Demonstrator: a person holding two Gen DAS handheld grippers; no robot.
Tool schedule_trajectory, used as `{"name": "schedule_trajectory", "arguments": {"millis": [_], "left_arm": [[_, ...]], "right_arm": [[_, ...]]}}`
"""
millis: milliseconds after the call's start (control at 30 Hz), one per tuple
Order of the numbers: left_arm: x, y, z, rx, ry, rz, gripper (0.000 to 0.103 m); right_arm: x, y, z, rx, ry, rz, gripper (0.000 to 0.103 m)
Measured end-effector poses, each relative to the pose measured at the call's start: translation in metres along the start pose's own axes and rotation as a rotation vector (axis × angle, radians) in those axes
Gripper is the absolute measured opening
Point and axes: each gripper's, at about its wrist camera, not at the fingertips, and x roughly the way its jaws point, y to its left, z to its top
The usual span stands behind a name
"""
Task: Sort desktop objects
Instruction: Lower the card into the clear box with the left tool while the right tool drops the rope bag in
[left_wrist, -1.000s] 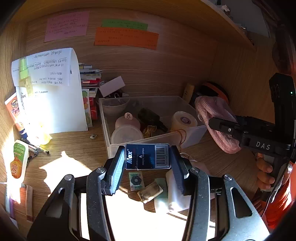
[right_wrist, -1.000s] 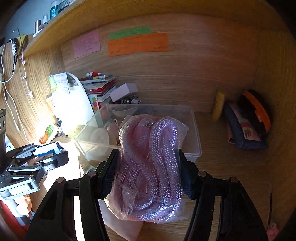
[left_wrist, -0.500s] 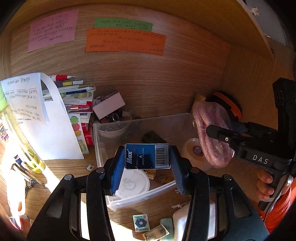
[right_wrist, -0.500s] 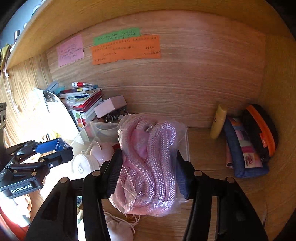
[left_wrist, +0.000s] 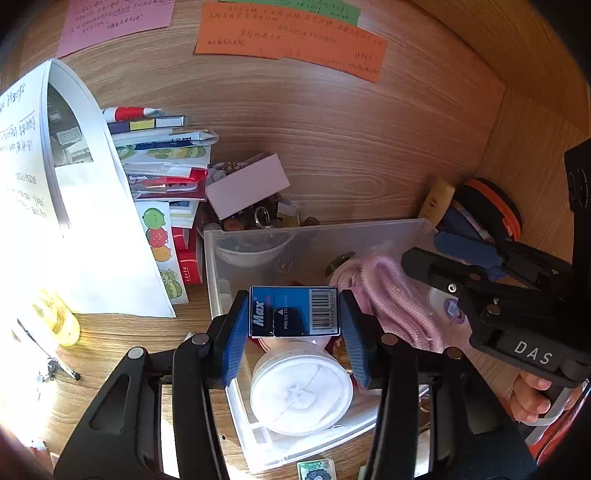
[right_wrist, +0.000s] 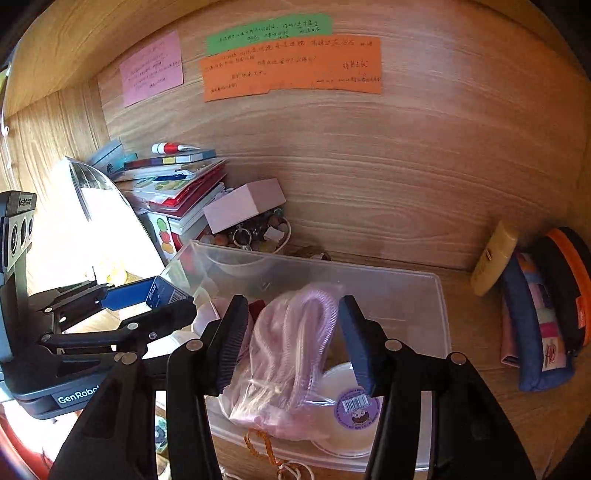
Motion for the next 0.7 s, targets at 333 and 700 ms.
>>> {"name": "schedule_trajectory", "arguments": {"millis": [333, 700], "left_arm": [[0.005, -0.005, -0.004, 0.02, 0.008, 0.022, 0.047], [-0.003, -0.006, -0.004, 0.026, -0.023, 0.028, 0.058]], "right_arm": [[0.018, -0.005, -0.01, -0.019, 0.036, 0.017, 0.047], [0.027, -0.01, -0.012, -0.002, 0.085, 0.032, 0.051]]}}
